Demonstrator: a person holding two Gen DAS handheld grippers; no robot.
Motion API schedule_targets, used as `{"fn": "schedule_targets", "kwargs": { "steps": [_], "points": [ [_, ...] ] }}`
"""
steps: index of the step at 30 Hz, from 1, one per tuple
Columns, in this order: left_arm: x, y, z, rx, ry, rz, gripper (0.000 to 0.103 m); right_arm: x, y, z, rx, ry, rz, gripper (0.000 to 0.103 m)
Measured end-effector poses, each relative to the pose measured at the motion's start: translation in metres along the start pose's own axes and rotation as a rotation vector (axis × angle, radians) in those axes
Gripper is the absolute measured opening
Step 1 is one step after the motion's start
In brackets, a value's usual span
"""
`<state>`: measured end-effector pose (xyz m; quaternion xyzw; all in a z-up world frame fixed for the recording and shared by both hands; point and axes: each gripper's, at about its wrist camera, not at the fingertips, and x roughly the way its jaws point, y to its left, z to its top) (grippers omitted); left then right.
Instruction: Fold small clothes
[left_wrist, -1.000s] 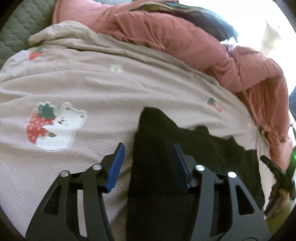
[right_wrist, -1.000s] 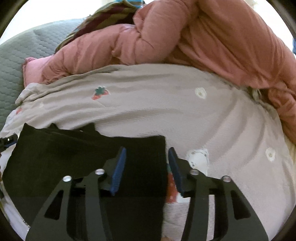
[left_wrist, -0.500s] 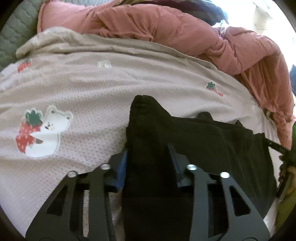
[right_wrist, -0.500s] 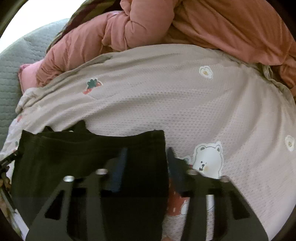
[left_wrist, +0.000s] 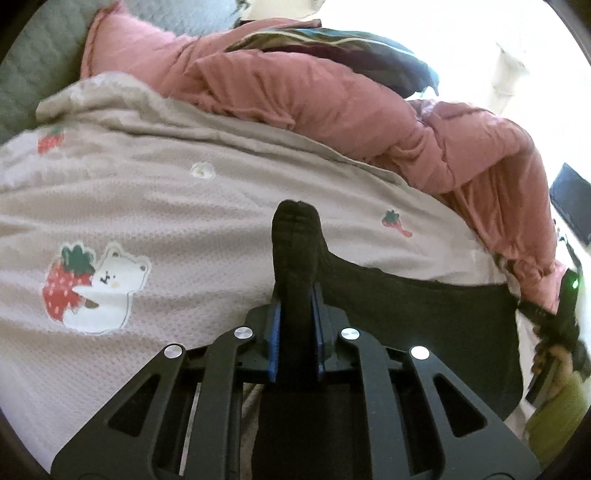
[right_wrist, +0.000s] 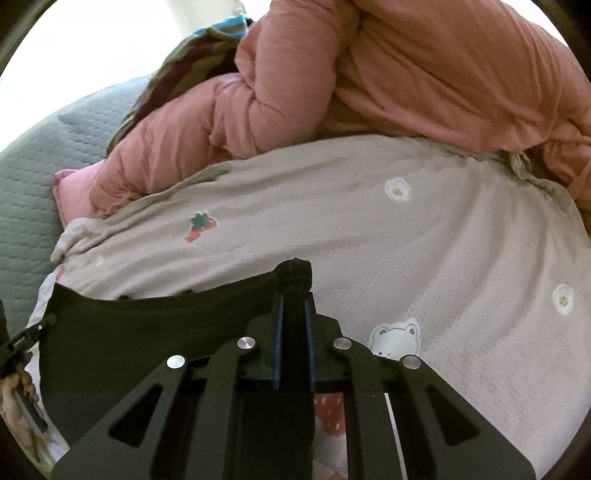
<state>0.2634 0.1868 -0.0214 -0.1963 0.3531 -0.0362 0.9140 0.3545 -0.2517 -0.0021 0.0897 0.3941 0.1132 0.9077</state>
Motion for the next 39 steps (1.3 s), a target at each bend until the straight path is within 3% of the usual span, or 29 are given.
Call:
{"fn": "schedule_targets", "kwargs": {
  "steps": [4, 7, 12, 14, 16, 22, 31, 34, 39],
  "points": [
    [0.016, 0.017, -0.006, -0.043, 0.043, 0.076, 0.007, 0.024, -0.003, -0.01, 0.011, 0.052, -0.034, 0.009],
    [0.026, 0.029, -0.012, -0.093, 0.08, 0.073, 0.008, 0.038, -0.003, -0.02, -0.01, 0.087, -0.078, 0.01],
    [0.022, 0.017, -0.013, -0.02, 0.065, 0.121, 0.008, 0.04, 0.002, -0.024, -0.053, 0.091, -0.133, 0.012],
    [0.019, 0.011, -0.014, 0.01, 0.064, 0.146, 0.01, 0.038, 0.006, -0.025, -0.078, 0.089, -0.163, 0.02],
    [0.017, 0.007, -0.014, 0.033, 0.074, 0.177, 0.01, 0.035, 0.009, -0.025, -0.095, 0.098, -0.176, 0.02],
    [0.008, -0.004, -0.015, 0.073, 0.064, 0.2, 0.018, 0.023, 0.013, -0.027, -0.108, 0.087, -0.17, 0.031],
    [0.001, -0.008, -0.017, 0.084, 0.058, 0.214, 0.019, 0.015, 0.016, -0.033, -0.104, 0.087, -0.161, 0.037],
    [-0.002, -0.009, -0.017, 0.084, 0.052, 0.219, 0.028, 0.011, 0.017, -0.035, -0.098, 0.084, -0.151, 0.04],
    [-0.009, -0.013, -0.019, 0.097, 0.042, 0.233, 0.029, 0.001, 0.02, -0.04, -0.09, 0.07, -0.142, 0.048]
  ]
}}
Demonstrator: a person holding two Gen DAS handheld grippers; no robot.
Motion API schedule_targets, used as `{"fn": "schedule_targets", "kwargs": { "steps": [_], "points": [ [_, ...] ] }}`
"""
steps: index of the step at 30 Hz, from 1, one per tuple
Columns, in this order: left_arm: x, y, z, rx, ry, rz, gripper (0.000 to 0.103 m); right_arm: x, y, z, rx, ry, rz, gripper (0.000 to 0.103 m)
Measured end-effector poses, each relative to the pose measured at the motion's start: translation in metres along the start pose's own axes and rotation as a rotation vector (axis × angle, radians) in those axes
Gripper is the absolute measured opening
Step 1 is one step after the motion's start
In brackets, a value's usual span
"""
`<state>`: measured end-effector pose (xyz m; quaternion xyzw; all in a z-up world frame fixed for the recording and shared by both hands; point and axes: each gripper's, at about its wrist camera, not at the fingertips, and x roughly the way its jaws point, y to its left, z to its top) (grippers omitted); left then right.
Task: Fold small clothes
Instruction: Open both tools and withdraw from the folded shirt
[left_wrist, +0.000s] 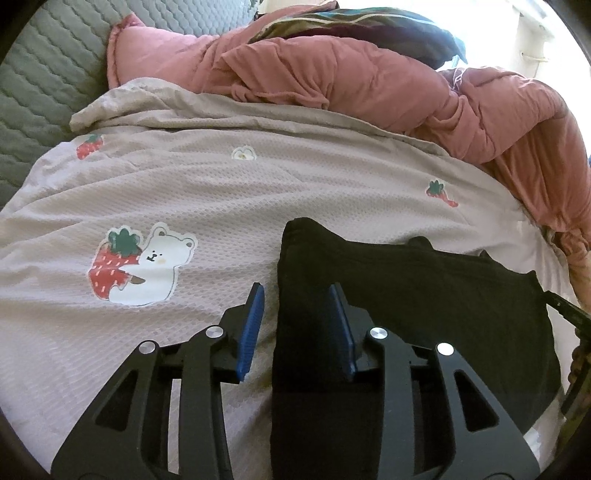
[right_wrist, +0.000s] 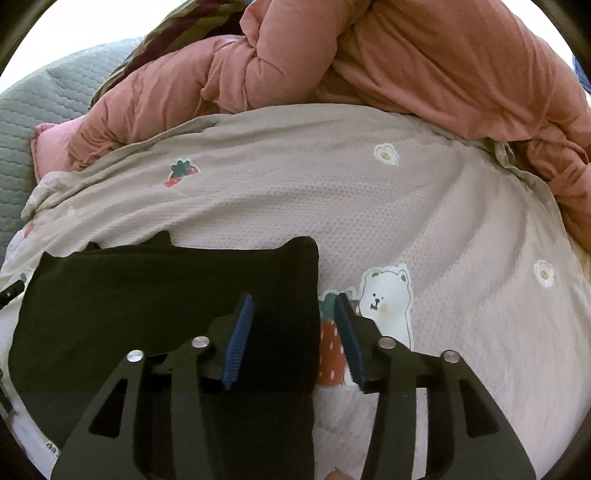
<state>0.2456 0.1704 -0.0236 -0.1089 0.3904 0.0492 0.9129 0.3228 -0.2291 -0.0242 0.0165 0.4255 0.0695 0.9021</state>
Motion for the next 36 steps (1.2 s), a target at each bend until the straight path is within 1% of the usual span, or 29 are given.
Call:
{"fn": "schedule_targets", "kwargs": {
  "steps": [2, 5, 8, 10, 11, 15, 20, 23, 24, 27, 29, 30, 31, 32, 33, 36],
  "points": [
    [-0.004, -0.001, -0.001, -0.002, -0.005, -0.001, 0.035, -0.008, 0.002, -0.003, 0.0, -0.014, 0.01, 0.051],
    [-0.013, -0.003, -0.001, 0.003, -0.021, -0.001, 0.041, -0.023, 0.006, -0.01, -0.005, -0.038, 0.022, 0.055],
    [-0.022, -0.008, -0.004, 0.026, -0.039, 0.015, 0.045, -0.039, 0.01, -0.018, -0.011, -0.063, 0.038, 0.056],
    [-0.029, -0.014, -0.006, 0.044, -0.052, 0.021, 0.046, -0.051, 0.014, -0.024, -0.02, -0.075, 0.055, 0.057],
    [-0.032, -0.016, -0.007, 0.048, -0.058, 0.017, 0.048, -0.057, 0.017, -0.028, -0.027, -0.08, 0.064, 0.057],
    [-0.044, -0.028, -0.013, 0.074, -0.076, -0.002, 0.048, -0.072, 0.032, -0.043, -0.079, -0.077, 0.096, 0.057],
    [-0.05, -0.045, -0.029, 0.105, -0.059, -0.037, 0.048, -0.08, 0.057, -0.063, -0.181, -0.059, 0.117, 0.057],
    [-0.049, -0.056, -0.041, 0.13, -0.031, -0.07, 0.048, -0.08, 0.069, -0.074, -0.228, -0.047, 0.123, 0.057],
    [-0.046, -0.062, -0.047, 0.154, -0.018, -0.065, 0.048, -0.079, 0.071, -0.077, -0.237, -0.039, 0.128, 0.057],
    [-0.04, -0.069, -0.059, 0.186, 0.019, -0.057, 0.048, -0.077, 0.074, -0.082, -0.257, -0.027, 0.114, 0.057],
    [-0.034, -0.069, -0.066, 0.185, 0.053, -0.049, 0.049, -0.072, 0.071, -0.085, -0.248, 0.001, 0.085, 0.057],
    [-0.029, -0.066, -0.069, 0.18, 0.072, -0.04, 0.052, -0.069, 0.068, -0.086, -0.242, 0.021, 0.079, 0.057],
    [-0.028, -0.064, -0.07, 0.173, 0.076, -0.035, 0.057, -0.066, 0.066, -0.088, -0.237, 0.038, 0.067, 0.057],
    [-0.026, -0.061, -0.07, 0.156, 0.082, -0.038, 0.058, -0.063, 0.062, -0.091, -0.226, 0.059, 0.049, 0.057],
    [-0.026, -0.057, -0.071, 0.139, 0.086, -0.051, 0.058, -0.059, 0.057, -0.093, -0.207, 0.078, 0.054, 0.057],
    [-0.024, -0.049, -0.074, 0.107, 0.093, -0.062, 0.06, -0.059, 0.049, -0.097, -0.181, 0.084, 0.051, 0.057]
  ]
}}
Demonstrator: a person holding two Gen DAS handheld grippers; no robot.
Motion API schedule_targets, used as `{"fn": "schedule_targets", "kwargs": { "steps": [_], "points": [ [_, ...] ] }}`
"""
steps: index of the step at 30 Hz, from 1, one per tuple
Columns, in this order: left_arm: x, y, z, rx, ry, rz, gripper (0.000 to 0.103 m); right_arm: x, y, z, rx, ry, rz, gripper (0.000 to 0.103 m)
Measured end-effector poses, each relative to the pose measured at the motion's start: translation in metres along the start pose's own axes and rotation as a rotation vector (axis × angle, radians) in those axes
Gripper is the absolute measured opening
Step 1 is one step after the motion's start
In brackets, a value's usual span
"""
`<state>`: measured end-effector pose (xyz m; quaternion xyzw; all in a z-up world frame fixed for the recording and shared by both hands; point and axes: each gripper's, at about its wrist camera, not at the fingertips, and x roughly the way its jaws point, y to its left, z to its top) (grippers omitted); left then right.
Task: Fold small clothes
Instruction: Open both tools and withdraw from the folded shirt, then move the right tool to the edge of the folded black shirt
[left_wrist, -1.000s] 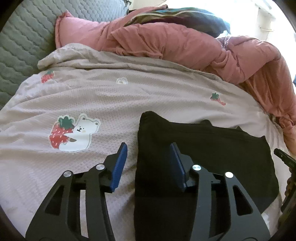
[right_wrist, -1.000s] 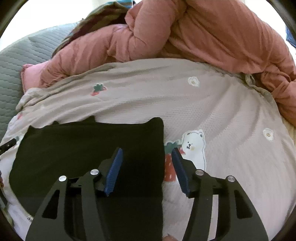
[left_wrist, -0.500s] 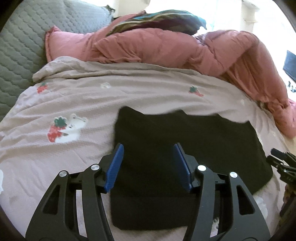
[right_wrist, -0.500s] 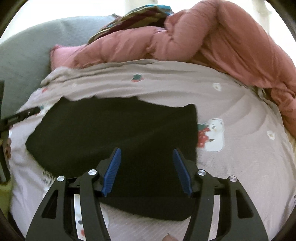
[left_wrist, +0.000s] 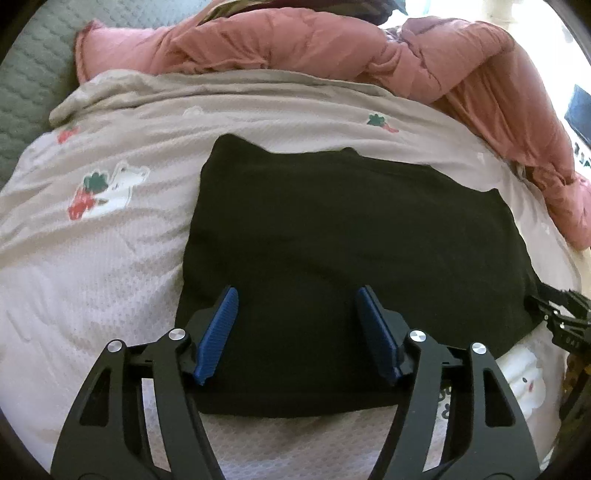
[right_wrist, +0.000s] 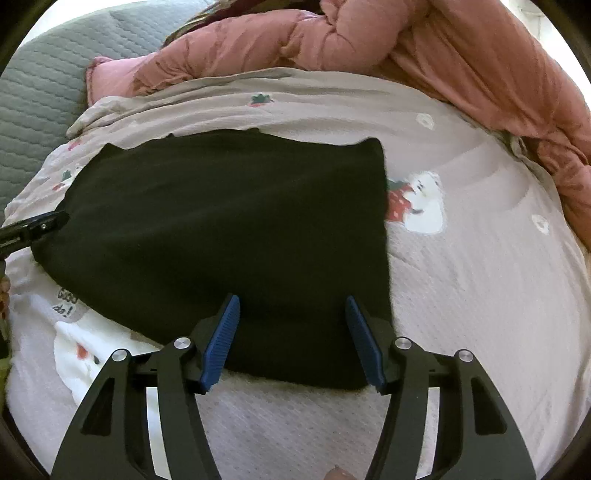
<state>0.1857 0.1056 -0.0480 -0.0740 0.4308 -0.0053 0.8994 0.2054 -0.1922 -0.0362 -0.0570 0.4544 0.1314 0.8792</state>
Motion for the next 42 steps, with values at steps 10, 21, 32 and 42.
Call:
{"fn": "schedule_targets", "kwargs": {
  "steps": [10, 21, 32, 42],
  "points": [
    [-0.012, -0.003, -0.001, 0.007, -0.017, 0.014, 0.06, -0.011, -0.002, -0.007, 0.018, -0.021, 0.008, 0.059],
    [-0.044, 0.007, 0.006, -0.005, -0.103, 0.063, 0.083, -0.04, 0.017, -0.003, -0.006, -0.099, 0.044, 0.076],
    [-0.063, 0.019, 0.009, -0.028, -0.146, 0.104, 0.093, -0.061, 0.049, 0.009, -0.059, -0.157, 0.063, 0.091],
    [-0.071, 0.034, 0.012, -0.07, -0.161, 0.116, 0.093, -0.07, 0.086, 0.017, -0.12, -0.187, 0.101, 0.093]
  ]
}}
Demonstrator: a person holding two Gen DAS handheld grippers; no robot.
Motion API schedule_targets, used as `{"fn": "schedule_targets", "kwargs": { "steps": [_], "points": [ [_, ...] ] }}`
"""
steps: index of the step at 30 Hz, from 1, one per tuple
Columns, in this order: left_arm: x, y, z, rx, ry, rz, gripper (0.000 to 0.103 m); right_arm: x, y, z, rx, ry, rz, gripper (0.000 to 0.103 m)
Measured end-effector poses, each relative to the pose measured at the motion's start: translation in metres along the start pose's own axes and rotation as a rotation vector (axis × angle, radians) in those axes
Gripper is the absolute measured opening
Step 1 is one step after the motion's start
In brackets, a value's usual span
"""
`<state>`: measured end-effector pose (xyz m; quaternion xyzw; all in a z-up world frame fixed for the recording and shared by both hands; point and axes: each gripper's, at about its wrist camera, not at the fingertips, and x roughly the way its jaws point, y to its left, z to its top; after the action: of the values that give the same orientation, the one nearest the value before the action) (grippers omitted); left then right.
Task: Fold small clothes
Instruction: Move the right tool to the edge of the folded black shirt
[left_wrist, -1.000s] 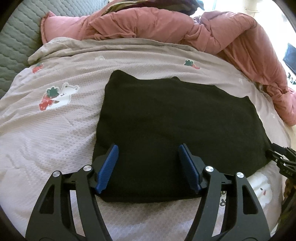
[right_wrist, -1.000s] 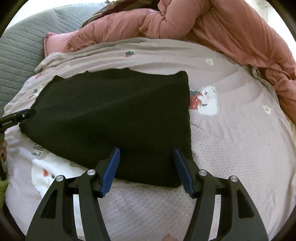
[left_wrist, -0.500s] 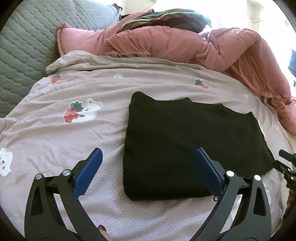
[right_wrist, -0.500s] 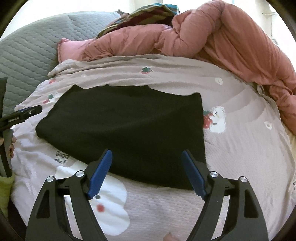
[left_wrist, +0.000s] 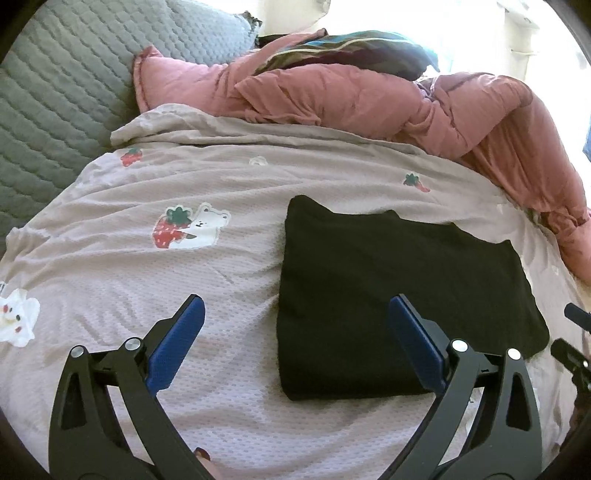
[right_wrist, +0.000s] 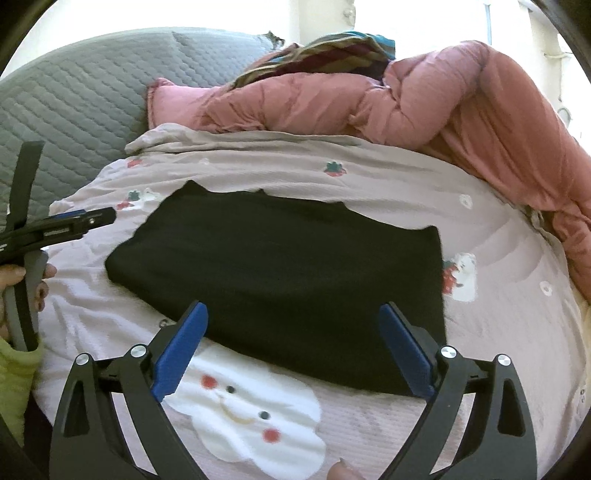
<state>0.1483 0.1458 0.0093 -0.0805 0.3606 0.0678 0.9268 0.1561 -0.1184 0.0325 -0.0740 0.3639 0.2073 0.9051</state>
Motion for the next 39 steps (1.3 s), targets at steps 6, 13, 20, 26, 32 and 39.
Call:
{"fn": "schedule_targets", "kwargs": {
  "steps": [6, 13, 20, 26, 32, 39],
  "points": [
    [-0.003, 0.008, 0.002, -0.025, -0.013, 0.007, 0.093, 0.002, 0.022, 0.007, -0.034, -0.006, 0.031, 0.093],
    [-0.003, 0.018, 0.005, -0.058, -0.012, 0.024, 0.093, 0.009, 0.05, 0.014, -0.083, -0.002, 0.076, 0.095],
    [-0.002, 0.027, 0.006, -0.078, -0.012, 0.046, 0.093, 0.024, 0.083, 0.02, -0.152, 0.009, 0.116, 0.095],
    [0.003, 0.033, 0.007, -0.09, -0.003, 0.06, 0.093, 0.039, 0.108, 0.021, -0.198, 0.021, 0.141, 0.095],
    [0.009, 0.038, 0.008, -0.095, 0.01, 0.075, 0.093, 0.056, 0.129, 0.022, -0.248, 0.036, 0.145, 0.095],
    [0.022, 0.048, 0.013, -0.103, 0.031, 0.104, 0.093, 0.081, 0.15, 0.015, -0.318, 0.07, 0.125, 0.095]
  ]
}}
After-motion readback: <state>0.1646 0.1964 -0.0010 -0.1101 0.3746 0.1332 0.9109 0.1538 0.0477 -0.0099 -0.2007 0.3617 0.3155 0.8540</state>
